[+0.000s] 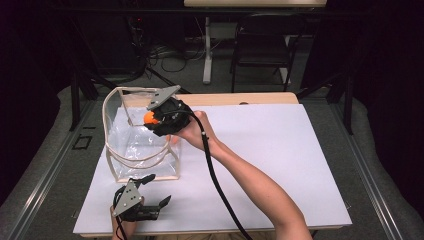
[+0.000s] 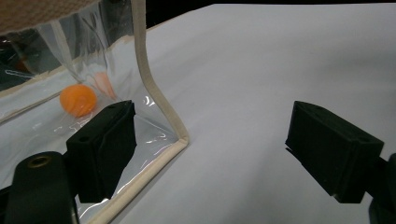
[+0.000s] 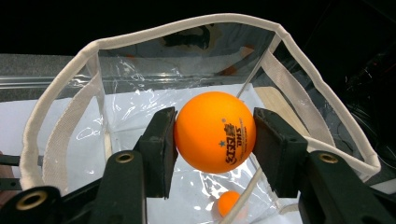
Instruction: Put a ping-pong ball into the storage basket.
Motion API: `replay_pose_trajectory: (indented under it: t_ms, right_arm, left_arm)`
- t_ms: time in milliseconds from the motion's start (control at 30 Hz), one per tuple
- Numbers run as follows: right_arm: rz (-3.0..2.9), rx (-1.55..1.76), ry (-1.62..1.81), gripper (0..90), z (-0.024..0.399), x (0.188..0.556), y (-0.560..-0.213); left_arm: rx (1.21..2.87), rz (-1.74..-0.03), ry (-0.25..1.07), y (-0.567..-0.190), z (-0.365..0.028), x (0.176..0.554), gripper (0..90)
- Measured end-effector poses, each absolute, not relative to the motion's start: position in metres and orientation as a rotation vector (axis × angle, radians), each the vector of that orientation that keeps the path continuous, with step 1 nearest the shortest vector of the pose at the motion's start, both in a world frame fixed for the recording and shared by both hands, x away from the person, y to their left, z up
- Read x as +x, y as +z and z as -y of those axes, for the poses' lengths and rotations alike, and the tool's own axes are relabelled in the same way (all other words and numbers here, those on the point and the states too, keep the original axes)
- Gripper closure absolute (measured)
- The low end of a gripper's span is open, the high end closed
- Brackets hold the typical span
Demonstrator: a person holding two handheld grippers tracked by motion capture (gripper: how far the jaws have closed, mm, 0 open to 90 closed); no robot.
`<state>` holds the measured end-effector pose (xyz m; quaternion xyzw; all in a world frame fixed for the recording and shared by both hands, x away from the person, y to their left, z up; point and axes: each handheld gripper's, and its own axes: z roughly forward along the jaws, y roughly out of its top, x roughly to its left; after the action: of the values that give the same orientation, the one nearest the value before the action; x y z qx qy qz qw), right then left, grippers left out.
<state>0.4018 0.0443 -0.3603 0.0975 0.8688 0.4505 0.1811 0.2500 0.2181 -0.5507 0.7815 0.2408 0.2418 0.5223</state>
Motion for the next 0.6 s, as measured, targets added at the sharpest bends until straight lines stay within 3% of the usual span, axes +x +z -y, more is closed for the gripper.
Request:
replay_pose_trajectory:
  t_ms: [600]
  right_arm:
    - [-2.479, 0.262, 1.252, 50.9, -0.055, 0.404, -0.367]
  left_arm:
    - [1.868, -0.575, 0.582, -0.551, -0.218, 0.25, 15.7]
